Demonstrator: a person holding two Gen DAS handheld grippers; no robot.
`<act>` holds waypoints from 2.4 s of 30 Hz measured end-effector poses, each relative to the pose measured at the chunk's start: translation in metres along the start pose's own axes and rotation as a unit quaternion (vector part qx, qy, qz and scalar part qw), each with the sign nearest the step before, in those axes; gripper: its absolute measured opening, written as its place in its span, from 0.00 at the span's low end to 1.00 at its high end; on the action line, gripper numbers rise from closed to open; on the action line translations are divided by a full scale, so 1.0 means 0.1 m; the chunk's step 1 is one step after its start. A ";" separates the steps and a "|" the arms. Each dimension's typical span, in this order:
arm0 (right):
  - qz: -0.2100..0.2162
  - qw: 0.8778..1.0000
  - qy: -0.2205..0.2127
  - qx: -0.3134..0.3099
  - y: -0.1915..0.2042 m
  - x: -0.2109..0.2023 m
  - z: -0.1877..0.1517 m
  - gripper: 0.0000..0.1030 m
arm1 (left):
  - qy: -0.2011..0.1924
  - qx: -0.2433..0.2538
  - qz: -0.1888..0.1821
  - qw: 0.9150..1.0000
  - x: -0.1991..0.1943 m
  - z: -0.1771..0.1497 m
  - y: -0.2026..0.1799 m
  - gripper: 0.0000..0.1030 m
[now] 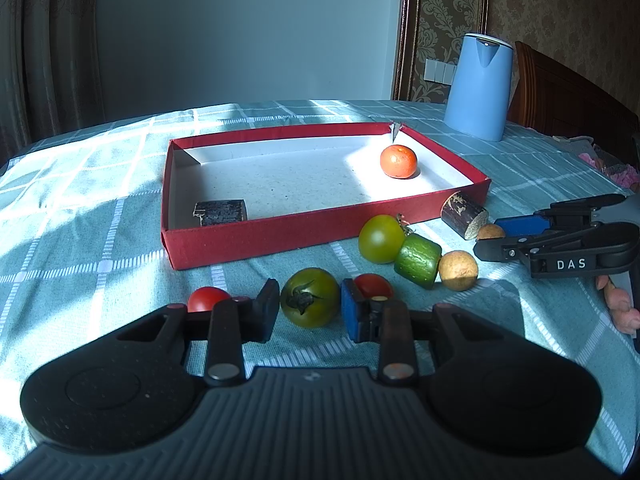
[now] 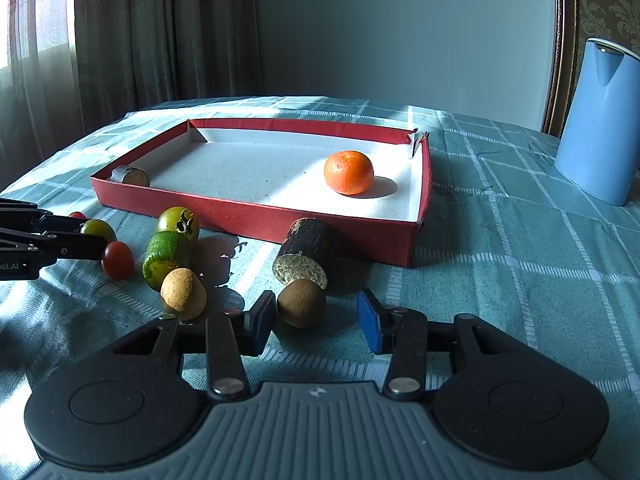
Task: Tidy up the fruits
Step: 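Close the left tool on the green tomato while the right tool grasps the tan fruit, then carry the green tomato and tan fruit into the tray and open both tools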
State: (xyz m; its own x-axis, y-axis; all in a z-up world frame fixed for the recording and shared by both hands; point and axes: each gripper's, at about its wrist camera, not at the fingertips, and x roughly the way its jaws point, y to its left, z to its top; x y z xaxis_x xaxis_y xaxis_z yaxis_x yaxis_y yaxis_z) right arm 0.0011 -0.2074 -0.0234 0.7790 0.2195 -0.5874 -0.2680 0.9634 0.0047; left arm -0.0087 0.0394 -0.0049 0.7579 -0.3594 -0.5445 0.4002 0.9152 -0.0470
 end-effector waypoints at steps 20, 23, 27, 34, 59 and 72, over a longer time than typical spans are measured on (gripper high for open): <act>-0.023 0.995 -0.086 -0.036 0.04 -0.26 0.04 0.24 | -0.029 0.024 0.022 0.999 -0.13 0.02 -0.13 0.28; -0.025 0.994 -0.091 -0.047 0.06 -0.25 0.15 0.24 | -0.031 0.014 0.020 0.999 -0.10 0.12 -0.13 0.28; -0.021 0.993 -0.098 -0.057 0.11 -0.16 0.37 0.24 | -0.048 0.005 0.020 0.999 -0.03 0.32 -0.13 0.28; 0.002 0.997 -0.055 -0.047 0.23 0.38 0.79 0.24 | -0.043 -0.018 0.072 0.996 0.40 0.69 -0.07 0.28; 0.005 0.999 0.021 -0.024 0.30 1.13 0.96 0.26 | -0.005 -0.056 0.138 0.989 0.96 0.83 0.18 0.57; 0.018 1.000 0.000 -0.007 0.25 0.97 0.90 0.61 | -0.053 -0.082 0.136 0.986 0.60 0.70 0.22 0.81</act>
State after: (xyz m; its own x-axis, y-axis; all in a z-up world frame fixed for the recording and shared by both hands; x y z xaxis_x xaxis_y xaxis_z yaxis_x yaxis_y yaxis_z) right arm 0.1210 -0.1483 -0.0071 0.7689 0.2540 -0.5868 -0.3034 0.9527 0.0148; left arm 0.0824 0.0253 0.0201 0.8791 -0.1051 -0.4650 0.0925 0.9945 -0.0498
